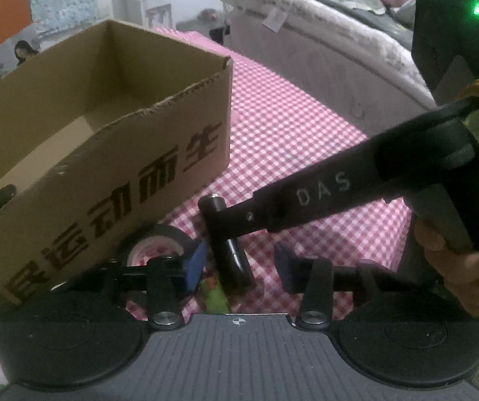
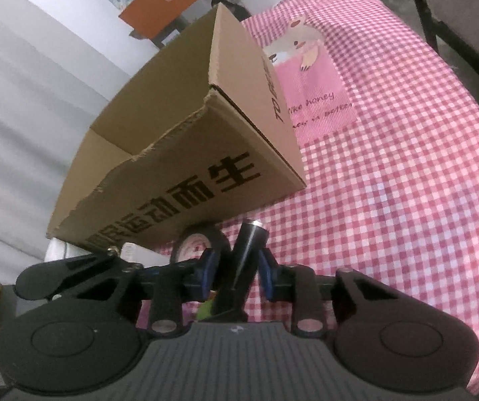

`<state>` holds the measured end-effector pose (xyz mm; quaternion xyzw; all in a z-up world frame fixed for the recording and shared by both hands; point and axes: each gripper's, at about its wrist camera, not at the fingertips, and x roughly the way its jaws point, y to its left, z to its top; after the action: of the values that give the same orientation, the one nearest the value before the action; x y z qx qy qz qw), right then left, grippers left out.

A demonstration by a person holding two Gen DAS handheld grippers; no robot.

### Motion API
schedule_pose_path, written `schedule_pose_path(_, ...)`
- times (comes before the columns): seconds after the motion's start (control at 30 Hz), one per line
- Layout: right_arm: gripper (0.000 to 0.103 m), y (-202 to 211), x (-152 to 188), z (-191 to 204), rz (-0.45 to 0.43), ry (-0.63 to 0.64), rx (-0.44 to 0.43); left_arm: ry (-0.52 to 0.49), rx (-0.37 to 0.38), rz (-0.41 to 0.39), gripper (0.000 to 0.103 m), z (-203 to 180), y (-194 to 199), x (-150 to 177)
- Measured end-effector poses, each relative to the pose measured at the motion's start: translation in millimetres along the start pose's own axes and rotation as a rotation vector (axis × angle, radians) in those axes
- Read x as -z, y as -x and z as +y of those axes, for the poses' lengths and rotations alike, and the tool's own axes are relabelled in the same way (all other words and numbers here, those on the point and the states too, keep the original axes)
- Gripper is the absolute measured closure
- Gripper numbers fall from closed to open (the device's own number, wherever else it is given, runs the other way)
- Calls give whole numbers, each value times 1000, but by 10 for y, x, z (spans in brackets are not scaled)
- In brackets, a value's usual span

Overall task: Organize rigid objects
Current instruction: 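Grasp the black cylinder upright with the right gripper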

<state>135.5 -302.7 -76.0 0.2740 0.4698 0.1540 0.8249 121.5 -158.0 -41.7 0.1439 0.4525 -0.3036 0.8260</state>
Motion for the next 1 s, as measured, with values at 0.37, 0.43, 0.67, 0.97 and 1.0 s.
schedule_pose_path(0.37, 75, -199, -72, -6, 45, 42, 23, 16, -21, 66, 67, -16, -203, -91)
schedule_pose_path(0.43, 76, -214, -88, -9, 45, 50, 25, 16, -25, 70, 67, -22, -224, -101)
schedule_pose_path(0.67, 78, -200, -93, -85, 15, 50, 1, 28, -36, 47, 69, -43, -221, -117)
schedule_pose_path(0.97, 79, 55, 4, -93, -35, 38, -11, -23, -60, -13, 76, -203, -31, -150)
schedule_pose_path(1.0, 80, 100, 17, -85, -42, 36, -13, -26, -60, -24, 76, -221, 7, -153)
